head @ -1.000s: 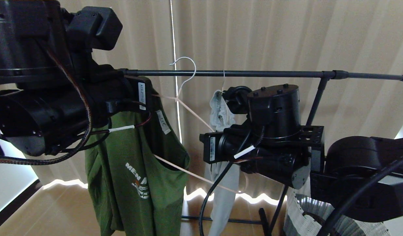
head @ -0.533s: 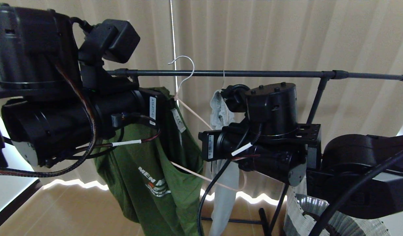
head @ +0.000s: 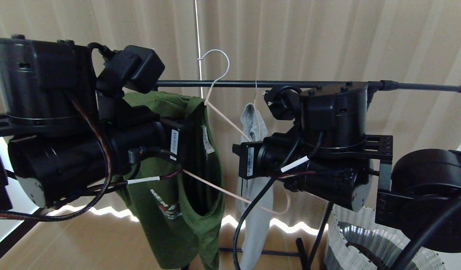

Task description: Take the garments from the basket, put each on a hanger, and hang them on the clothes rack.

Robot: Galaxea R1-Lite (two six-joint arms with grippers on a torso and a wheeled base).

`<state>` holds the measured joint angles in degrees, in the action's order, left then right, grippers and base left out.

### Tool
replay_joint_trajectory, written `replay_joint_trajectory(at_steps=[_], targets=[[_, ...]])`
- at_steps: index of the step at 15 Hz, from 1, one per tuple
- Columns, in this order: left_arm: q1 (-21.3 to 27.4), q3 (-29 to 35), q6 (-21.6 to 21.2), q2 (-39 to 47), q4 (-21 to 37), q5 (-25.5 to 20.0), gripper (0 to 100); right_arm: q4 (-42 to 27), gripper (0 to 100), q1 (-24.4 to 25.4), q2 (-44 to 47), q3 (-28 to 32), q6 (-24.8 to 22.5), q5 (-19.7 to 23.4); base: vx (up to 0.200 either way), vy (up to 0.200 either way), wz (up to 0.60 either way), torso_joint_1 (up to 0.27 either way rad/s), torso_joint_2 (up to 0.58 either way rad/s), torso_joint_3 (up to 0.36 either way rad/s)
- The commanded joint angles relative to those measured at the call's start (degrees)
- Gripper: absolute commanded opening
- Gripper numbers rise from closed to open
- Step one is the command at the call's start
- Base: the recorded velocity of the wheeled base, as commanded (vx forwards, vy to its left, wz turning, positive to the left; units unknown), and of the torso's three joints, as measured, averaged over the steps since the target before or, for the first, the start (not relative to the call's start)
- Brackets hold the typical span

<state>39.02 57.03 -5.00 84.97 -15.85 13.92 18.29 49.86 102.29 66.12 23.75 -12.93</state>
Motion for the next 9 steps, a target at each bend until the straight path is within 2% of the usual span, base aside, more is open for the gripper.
replay_joint_trajectory(at_steps=[1, 7, 9], targets=[[0.2, -0.5, -0.2, -1.3, -0.6, 0.1, 100, 0.0, 0, -0.3, -2.4, -1.7, -1.1, 0.0, 0.000, 0.000, 0.00, 0.000, 0.00, 0.000], [0.1, -5.6, -1.9, -5.7, -3.3, 0.1, 100, 0.1, 0, -3.0, -6.5, -5.3, -3.1, 0.0, 0.000, 0.000, 0.00, 0.000, 0.00, 0.000], [0.0, -9.7, -5.2, -8.9, -3.4, 0.0, 100, 0.3, 0, -7.5, -8.3, -7.2, -8.2, 0.5, 0.000, 0.000, 0.00, 0.000, 0.00, 0.000]])
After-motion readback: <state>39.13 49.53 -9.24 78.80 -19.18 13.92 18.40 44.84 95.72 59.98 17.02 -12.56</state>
